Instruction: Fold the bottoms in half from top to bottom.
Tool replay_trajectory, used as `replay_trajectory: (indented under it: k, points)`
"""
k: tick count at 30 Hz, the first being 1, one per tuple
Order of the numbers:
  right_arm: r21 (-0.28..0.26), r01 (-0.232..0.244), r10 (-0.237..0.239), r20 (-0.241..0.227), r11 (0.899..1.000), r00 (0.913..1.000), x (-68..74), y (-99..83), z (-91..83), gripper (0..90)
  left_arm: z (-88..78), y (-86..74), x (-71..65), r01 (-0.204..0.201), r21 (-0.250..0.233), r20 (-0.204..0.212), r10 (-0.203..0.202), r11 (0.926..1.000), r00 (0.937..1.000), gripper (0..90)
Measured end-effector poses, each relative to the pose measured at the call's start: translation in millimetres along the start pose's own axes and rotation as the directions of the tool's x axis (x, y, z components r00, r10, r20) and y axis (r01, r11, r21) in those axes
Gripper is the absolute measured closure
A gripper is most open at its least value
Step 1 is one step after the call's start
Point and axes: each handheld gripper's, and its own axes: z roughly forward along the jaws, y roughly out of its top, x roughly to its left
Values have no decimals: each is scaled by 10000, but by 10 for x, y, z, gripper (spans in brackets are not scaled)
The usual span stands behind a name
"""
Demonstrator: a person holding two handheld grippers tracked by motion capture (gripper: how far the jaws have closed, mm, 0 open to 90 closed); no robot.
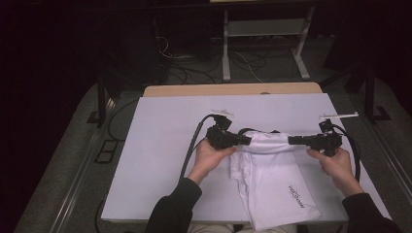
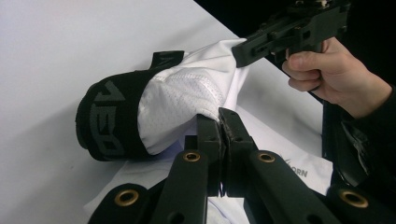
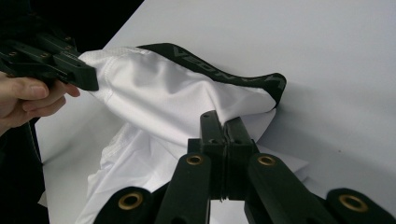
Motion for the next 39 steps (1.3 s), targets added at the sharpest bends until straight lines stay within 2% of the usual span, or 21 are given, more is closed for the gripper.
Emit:
replay_trajectory:
  k: [11,21,27,39]
  points:
    - [-5,96,-96,14,10000,10000,72,-86,-89,879,-2,-30,-130,-307,20,213,307,9995,9993,867]
    - [143,112,-114,132,9998,9998,100,-151,-124,880,11,-105,-218,-391,-26,466,392,9992,9981,868]
    - [269,192,-196,147,9995,9997,128,-197,-135,880,24,-200,-251,-213,-286,687,232,9994,9974,868]
    - [416,238,-240,33,9988,9997,166,-290,-190,879,64,-412,-338,45,-513,1190,17,9987,9929,868]
